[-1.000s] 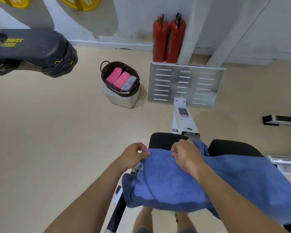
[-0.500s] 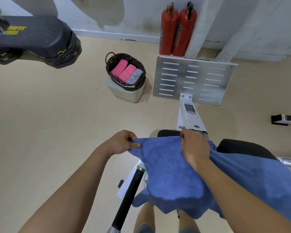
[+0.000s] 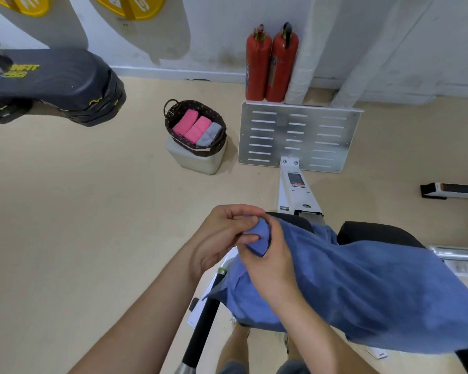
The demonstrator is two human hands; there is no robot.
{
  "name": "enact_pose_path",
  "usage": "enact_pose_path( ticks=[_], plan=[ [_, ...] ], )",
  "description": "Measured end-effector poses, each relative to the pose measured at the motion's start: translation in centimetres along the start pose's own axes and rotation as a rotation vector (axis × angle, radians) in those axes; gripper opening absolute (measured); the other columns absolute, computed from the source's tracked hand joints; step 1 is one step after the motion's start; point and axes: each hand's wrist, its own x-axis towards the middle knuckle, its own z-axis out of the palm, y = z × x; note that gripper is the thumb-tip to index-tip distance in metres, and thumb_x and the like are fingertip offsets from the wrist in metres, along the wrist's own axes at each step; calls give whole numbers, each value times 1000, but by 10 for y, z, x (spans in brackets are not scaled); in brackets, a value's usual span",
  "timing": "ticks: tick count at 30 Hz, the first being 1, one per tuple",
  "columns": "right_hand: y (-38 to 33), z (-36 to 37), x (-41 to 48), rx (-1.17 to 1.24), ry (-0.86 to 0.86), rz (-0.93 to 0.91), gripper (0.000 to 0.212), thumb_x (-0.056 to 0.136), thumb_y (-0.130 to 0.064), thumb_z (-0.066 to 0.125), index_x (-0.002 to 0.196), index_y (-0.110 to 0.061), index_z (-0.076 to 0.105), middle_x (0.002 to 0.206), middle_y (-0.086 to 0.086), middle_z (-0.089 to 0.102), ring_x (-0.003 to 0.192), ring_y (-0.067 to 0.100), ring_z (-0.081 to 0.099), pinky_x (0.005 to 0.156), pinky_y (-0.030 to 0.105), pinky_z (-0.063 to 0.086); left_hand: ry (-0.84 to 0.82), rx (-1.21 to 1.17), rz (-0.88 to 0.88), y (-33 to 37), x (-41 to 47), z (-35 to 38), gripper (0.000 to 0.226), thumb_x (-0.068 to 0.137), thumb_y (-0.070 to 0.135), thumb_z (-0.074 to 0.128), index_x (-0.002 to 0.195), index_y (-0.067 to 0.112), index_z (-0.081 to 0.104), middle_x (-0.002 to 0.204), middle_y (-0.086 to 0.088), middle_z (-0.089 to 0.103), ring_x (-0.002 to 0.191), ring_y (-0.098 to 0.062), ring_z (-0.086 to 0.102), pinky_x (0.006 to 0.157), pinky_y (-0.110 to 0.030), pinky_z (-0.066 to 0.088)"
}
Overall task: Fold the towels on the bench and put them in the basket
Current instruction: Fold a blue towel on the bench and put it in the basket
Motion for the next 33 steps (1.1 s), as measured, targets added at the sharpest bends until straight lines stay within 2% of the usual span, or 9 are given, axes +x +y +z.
enact_pose_path(
  ticks=[7, 11, 15, 17, 20, 22, 24, 29, 33],
  plan=[
    [31, -13, -18, -192, 123, 69, 33, 82, 1, 54, 78, -28, 38, 75, -3, 50, 63, 11, 49, 53, 22, 39, 87, -135, 71, 11, -2, 2, 19, 91, -4, 53, 95, 4, 70, 76, -7, 70, 66, -10, 67, 58, -17, 54],
    [44, -28, -22, 38, 95, 245, 24, 79, 6, 49, 61, -9, 42, 55, 0, 41, 55, 13, 37, 51, 21, 35, 22, -177, 92, 13, 0, 12, 31, 88, -14, 45, 99, 3, 69, 79, -10, 68, 73, -15, 69, 68, -21, 57],
    [41, -45, -24, 250, -115, 411, 35, 72, 2, 44, 45, -20, 41, 52, 1, 33, 55, 16, 31, 55, 31, 29, -49, 165, 211, 9, 1, 18, 50, 78, -26, 49, 108, 10, 67, 84, -4, 73, 84, -14, 68, 78, -22, 54],
    [44, -52, -30, 414, -146, 471, 35, 73, 3, 41, 45, -20, 42, 56, 4, 34, 56, 17, 32, 56, 30, 28, 25, 438, 285, 9, 2, 17, 47, 78, -19, 59, 101, 21, 69, 88, 0, 72, 83, -10, 66, 75, -18, 53],
    [49, -66, -43, 469, -100, 456, 5, 75, -9, 50, 72, -9, 54, 74, 12, 47, 72, 24, 44, 65, 34, 36, 128, 504, 362, 12, 4, 19, 30, 84, -8, 61, 86, 21, 71, 75, 5, 70, 69, -3, 63, 66, -13, 49],
    [54, -81, -54, 367, -124, 359, 16, 93, -19, 50, 84, -9, 58, 79, 8, 53, 76, 17, 50, 71, 32, 40, 162, 532, 408, 13, 6, 23, 26, 90, -2, 53, 81, 14, 70, 64, 0, 64, 57, -2, 55, 59, -13, 47],
    [52, -101, -67, 171, -142, 274, 29, 97, -33, 49, 76, -14, 53, 73, 2, 48, 70, 12, 46, 68, 30, 37, 195, 616, 434, 14, 12, 25, 25, 94, 7, 50, 77, 16, 66, 60, -1, 55, 52, -4, 46, 54, -15, 42],
    [49, -163, -102, 23, -126, 298, 27, 94, -35, 57, 74, -16, 59, 66, -13, 60, 65, 2, 57, 62, 17, 44, 122, 876, 514, 22, 37, 54, 29, 94, 13, 50, 69, 24, 58, 69, 2, 51, 67, -14, 45, 60, -30, 34],
    [55, -216, -119, 53, 20, 302, 29, 91, -36, 61, 72, -14, 61, 69, -6, 66, 66, 7, 62, 61, 18, 47, -19, 686, 496, 23, 45, 106, 24, 95, 11, 52, 81, 23, 68, 80, 4, 66, 77, -10, 57, 71, -22, 43]
  ],
)
